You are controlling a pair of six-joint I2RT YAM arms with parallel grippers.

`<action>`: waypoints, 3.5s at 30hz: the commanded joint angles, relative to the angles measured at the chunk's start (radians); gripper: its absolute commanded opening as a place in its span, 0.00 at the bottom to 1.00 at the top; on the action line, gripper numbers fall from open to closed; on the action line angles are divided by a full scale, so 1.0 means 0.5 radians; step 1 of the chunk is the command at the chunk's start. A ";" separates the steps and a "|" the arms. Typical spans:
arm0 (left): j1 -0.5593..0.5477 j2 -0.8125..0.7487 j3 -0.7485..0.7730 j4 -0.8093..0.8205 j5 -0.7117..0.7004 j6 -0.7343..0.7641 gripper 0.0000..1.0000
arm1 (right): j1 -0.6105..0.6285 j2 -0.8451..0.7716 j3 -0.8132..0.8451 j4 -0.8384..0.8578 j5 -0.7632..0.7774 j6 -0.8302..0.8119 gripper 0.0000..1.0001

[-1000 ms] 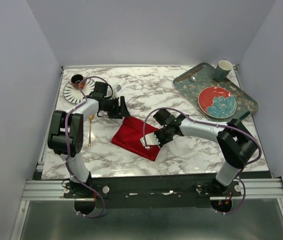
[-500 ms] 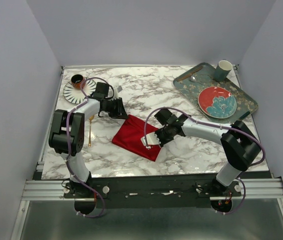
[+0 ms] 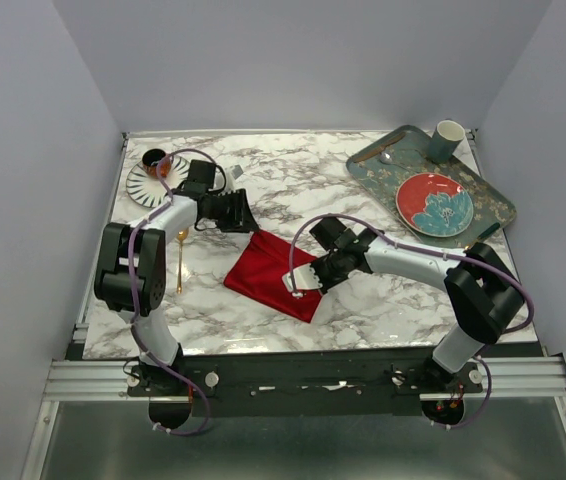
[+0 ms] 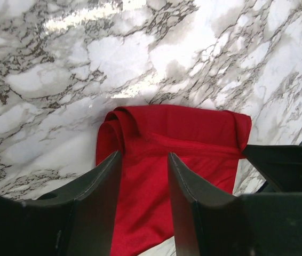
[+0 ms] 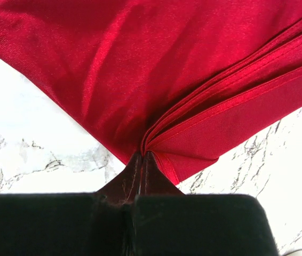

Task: Fold the napkin into a case and place the utensils inside
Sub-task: Fold the lower triangle-folded napkin at the center of the board, then smooth out the 2/3-rectangle-folded napkin at the center of the board.

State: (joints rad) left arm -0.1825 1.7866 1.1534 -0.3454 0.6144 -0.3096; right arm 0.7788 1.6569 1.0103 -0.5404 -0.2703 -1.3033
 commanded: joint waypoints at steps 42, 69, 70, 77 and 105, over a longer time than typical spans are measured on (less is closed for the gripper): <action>-0.147 0.108 0.065 -0.048 -0.127 -0.031 0.29 | -0.008 -0.065 -0.051 -0.039 -0.076 0.011 0.01; -0.141 -0.064 0.007 -0.291 -0.225 0.104 0.00 | -0.005 -0.154 -0.091 -0.131 -0.220 0.103 0.01; -0.141 -0.057 -0.003 -0.294 -0.232 0.107 0.00 | -0.005 -0.148 -0.097 -0.131 -0.220 0.103 0.01; -0.138 0.028 -0.033 -0.273 -0.244 0.113 0.00 | 0.001 -0.077 -0.112 -0.122 -0.254 0.164 0.01; -0.080 0.118 -0.116 -0.361 -0.345 0.177 0.00 | -0.103 0.202 -0.051 -0.070 -0.055 0.070 0.01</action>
State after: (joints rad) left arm -0.2424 1.8313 1.1088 -0.4892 0.4953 -0.2470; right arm 0.7704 1.6768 0.9741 -0.5709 -0.3573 -1.2316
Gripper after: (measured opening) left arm 0.009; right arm 0.014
